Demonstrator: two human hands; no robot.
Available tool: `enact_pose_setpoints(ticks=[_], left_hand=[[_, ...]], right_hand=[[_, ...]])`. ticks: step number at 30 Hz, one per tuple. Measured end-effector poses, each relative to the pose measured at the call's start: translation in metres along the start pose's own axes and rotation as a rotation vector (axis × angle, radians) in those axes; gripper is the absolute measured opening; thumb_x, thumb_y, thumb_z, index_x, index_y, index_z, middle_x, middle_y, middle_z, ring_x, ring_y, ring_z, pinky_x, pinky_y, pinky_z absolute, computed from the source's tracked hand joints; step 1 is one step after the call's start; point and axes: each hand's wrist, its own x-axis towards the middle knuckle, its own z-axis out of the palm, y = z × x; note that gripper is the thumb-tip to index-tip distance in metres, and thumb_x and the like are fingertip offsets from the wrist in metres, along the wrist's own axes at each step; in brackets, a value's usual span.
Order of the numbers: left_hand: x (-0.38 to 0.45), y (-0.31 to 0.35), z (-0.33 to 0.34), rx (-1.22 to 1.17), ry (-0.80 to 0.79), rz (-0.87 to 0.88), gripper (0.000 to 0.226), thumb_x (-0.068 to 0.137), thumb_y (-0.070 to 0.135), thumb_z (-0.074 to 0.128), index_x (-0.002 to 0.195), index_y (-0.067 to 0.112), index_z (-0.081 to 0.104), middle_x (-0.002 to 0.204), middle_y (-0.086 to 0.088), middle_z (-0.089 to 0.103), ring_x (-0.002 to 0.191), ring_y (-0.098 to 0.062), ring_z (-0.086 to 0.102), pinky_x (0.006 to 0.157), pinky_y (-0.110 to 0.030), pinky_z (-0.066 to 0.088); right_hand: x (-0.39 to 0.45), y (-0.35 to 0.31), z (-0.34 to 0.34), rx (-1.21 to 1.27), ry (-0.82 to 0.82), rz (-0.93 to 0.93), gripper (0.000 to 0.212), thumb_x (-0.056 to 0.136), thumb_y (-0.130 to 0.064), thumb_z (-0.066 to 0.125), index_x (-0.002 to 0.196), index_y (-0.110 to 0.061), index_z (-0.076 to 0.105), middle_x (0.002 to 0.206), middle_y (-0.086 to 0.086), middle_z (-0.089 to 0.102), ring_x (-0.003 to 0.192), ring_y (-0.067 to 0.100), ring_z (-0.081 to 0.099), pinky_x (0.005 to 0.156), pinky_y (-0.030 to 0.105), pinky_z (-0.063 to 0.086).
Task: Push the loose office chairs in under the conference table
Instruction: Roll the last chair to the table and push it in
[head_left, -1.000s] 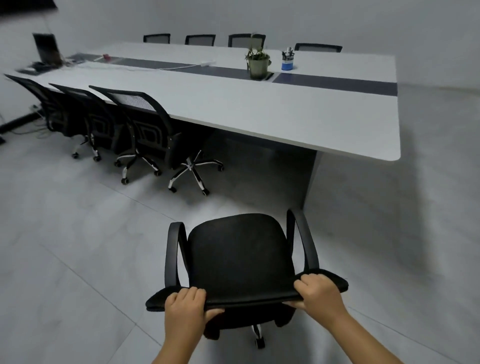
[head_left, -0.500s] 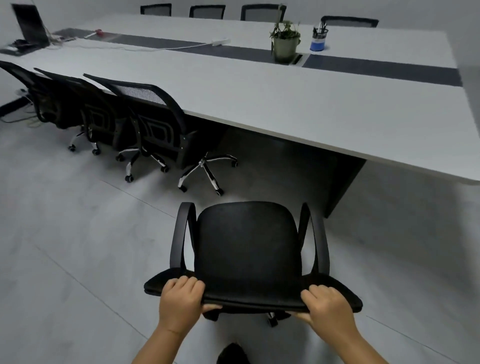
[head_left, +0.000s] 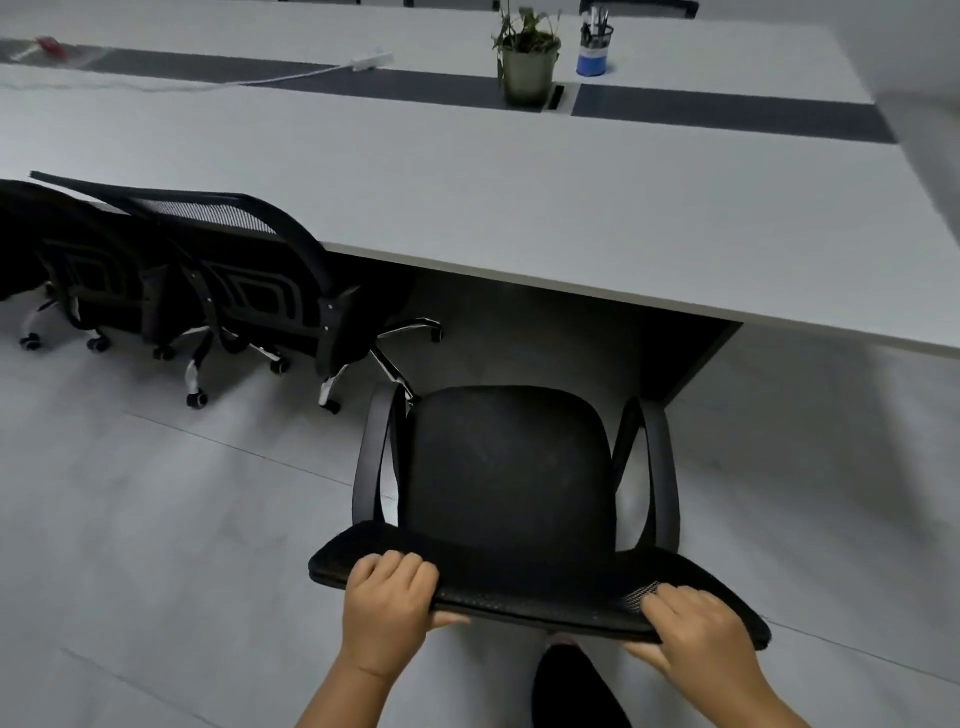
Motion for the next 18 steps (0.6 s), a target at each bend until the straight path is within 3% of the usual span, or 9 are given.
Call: enact_pose_setpoints(ticks=[4,8,13,18], left_hand=[[0.042,-0.022,0.013,0.01,-0.05,0.021,0.073,0.081,0.07,0.017,0.047,0.017,0.053,0.045,0.004,0.05,0.042,-0.015,0.048,0.061,-0.024,0.026],[0.082,-0.04,0.031,-0.01,-0.11,0.044,0.073,0.082,0.07,0.015,0.048,0.019,0.054,0.046,0.006,0.05,0.043,-0.014,0.05,0.062,-0.024,0.026],[0.138,-0.059,0.05,0.007,-0.208,0.063,0.055,0.064,0.069,0.031,0.051,0.023,0.056,0.048,0.01,0.052,0.046,-0.011,0.052,0.062,-0.023,0.024],[0.193,-0.074,0.072,0.024,-0.237,0.097,0.051,0.06,0.066,0.03,0.052,0.024,0.056,0.048,0.01,0.052,0.046,-0.011,0.053,0.061,-0.025,0.022]], right_hand=[[0.036,0.011,0.016,-0.026,-0.024,0.017,0.067,0.089,-0.058,0.018,0.052,-0.014,0.052,0.046,0.0,0.047,0.039,0.017,0.046,0.056,0.031,0.027],[0.072,0.024,0.03,-0.088,-0.042,0.028,0.05,0.072,-0.056,0.04,0.05,-0.013,0.052,0.045,0.001,0.045,0.037,0.018,0.045,0.056,0.032,0.026],[0.115,0.046,0.05,-0.095,-0.044,0.058,0.049,0.073,-0.054,0.042,0.05,-0.012,0.052,0.045,0.001,0.045,0.038,0.017,0.044,0.055,0.03,0.026],[0.158,0.067,0.064,-0.122,-0.058,0.079,0.048,0.07,-0.055,0.042,0.049,-0.012,0.051,0.044,0.001,0.043,0.037,0.016,0.042,0.056,0.029,0.025]])
